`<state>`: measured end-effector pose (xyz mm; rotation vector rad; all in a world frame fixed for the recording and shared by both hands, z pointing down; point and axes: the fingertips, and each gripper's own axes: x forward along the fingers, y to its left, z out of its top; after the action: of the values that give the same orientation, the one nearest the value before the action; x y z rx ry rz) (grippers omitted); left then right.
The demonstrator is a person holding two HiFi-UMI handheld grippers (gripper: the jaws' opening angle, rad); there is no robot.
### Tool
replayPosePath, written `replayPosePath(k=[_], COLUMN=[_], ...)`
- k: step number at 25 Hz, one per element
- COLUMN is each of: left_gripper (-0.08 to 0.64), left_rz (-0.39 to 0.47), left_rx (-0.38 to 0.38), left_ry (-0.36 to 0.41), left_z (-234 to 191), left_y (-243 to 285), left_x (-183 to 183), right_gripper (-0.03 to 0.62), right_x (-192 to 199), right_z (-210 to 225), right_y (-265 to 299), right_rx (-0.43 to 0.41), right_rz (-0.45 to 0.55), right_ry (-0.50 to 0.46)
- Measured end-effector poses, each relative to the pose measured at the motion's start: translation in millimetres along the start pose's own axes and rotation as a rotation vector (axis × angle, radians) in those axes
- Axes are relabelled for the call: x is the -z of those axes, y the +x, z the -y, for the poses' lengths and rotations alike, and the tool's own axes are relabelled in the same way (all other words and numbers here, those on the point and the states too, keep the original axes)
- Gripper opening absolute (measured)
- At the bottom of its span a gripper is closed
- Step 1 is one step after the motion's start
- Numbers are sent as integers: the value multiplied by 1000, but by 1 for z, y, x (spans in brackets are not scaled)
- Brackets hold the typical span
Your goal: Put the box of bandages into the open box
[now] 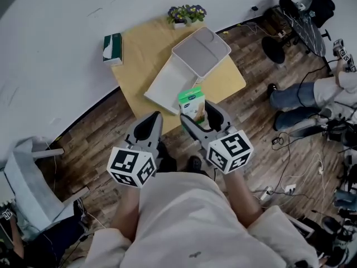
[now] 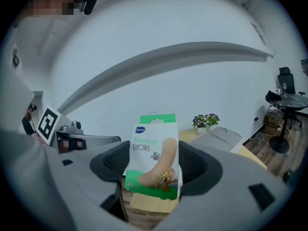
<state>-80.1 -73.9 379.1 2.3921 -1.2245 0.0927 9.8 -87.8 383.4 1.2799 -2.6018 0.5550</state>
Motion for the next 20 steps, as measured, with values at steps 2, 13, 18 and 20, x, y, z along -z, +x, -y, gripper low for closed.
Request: replayPosePath(k=[2, 13, 18, 20], left_gripper=[-2, -2, -2, -2], left_rz=[-16, -39, -52, -54], left_rx=[23, 21, 21, 18], left_ry=[9, -37, -46, -48], left_z=[-4, -46, -57, -59], left_y=[5, 1, 5, 7], left_x=[1, 2, 4, 3], right_gripper=[321, 319, 318, 318], right_x=[5, 26, 32, 35], right_z=[8, 28, 35, 38], right_y=[20, 66, 78, 84], right_rx=[45, 128, 134, 133], right_rz=[-13, -83, -107, -118], right_ry=[-14, 21, 30, 30])
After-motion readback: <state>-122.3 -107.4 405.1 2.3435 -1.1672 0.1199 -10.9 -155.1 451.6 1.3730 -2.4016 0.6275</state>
